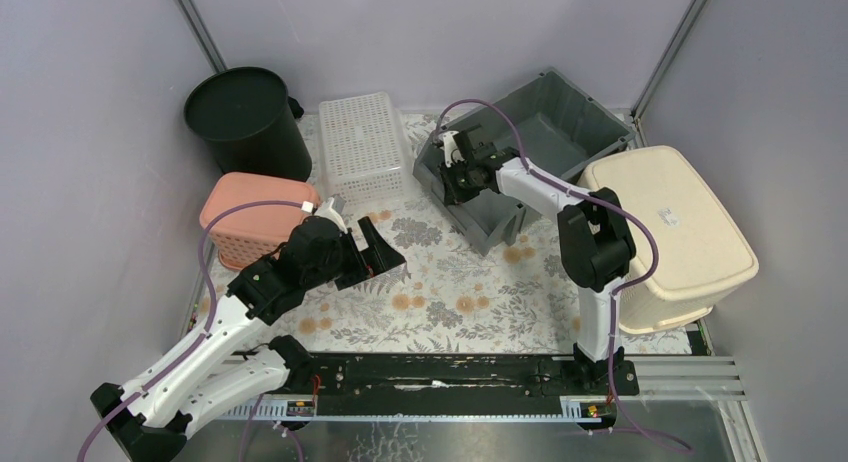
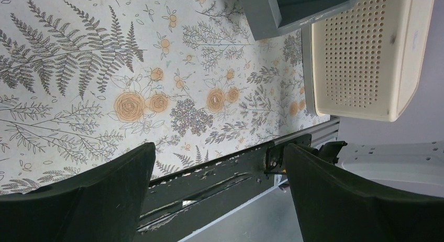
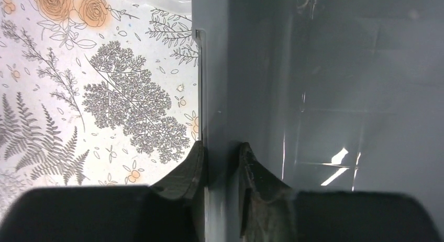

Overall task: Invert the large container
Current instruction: Turn the container upside down at the center of the board.

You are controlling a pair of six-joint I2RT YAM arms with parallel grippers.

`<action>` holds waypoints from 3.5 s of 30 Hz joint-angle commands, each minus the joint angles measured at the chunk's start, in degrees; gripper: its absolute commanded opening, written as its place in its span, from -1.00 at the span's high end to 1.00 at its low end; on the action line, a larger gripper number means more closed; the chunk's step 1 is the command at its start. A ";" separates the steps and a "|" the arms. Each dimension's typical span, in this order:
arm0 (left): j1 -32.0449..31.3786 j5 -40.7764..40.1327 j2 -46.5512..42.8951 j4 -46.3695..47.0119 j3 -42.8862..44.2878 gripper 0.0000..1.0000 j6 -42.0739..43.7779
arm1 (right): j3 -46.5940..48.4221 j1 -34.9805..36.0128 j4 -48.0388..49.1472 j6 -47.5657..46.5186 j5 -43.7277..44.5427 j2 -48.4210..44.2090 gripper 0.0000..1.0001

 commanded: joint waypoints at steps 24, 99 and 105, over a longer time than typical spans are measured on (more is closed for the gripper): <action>0.00 -0.27 0.18 2.14 -0.71 -1.00 -0.11 | -0.55 0.32 -2.03 -0.09 6.75 3.35 0.12; -0.05 -1.09 -8.20 -1.29 -1.30 -1.00 -1.12 | 41.83 -7.41 -4.73 33.48 -29.51 -9.50 1.00; -0.05 -1.10 -8.60 -1.46 -1.41 -1.00 -1.33 | 40.02 -10.29 2.59 41.17 -33.18 -11.67 1.00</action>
